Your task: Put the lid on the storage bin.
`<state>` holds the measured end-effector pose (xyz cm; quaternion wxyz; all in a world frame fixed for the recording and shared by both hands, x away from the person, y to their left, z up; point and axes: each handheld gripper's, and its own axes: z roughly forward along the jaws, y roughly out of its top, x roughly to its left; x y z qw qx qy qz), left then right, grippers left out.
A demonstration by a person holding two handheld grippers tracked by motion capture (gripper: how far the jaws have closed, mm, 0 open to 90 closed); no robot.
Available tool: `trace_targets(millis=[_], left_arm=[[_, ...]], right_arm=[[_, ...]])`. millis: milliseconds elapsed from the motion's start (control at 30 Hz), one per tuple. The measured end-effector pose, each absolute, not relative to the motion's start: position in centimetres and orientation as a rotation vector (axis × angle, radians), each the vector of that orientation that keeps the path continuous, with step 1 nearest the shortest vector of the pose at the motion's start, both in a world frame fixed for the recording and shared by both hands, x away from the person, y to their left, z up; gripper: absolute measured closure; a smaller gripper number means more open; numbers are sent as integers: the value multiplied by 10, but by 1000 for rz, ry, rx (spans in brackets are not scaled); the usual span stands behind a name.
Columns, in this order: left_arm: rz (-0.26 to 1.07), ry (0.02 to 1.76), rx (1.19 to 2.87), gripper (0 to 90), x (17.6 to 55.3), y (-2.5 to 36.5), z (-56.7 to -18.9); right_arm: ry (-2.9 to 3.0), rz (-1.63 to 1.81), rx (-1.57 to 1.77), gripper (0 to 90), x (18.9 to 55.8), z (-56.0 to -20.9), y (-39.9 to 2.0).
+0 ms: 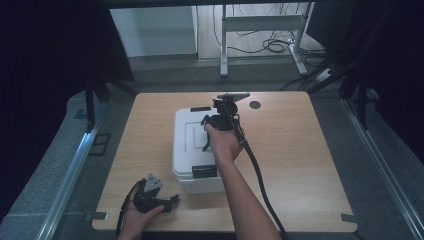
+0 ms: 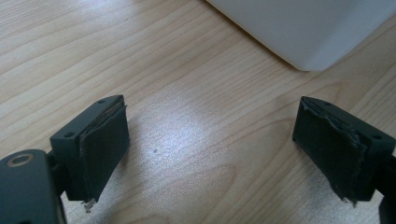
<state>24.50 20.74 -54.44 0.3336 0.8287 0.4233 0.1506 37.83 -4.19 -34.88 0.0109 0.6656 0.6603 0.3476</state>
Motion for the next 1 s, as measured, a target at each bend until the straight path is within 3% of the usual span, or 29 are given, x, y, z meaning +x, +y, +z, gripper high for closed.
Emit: trace_targets(millis=[567,1000], left_arm=[[392,1105,2159,105,245,207,-545],[389,1101,2162,105,246,207,-545]], right_arm=[[2127,1168,2066,858,360,-327,-55],[2124,1055,2085,857,371,-355,-48]])
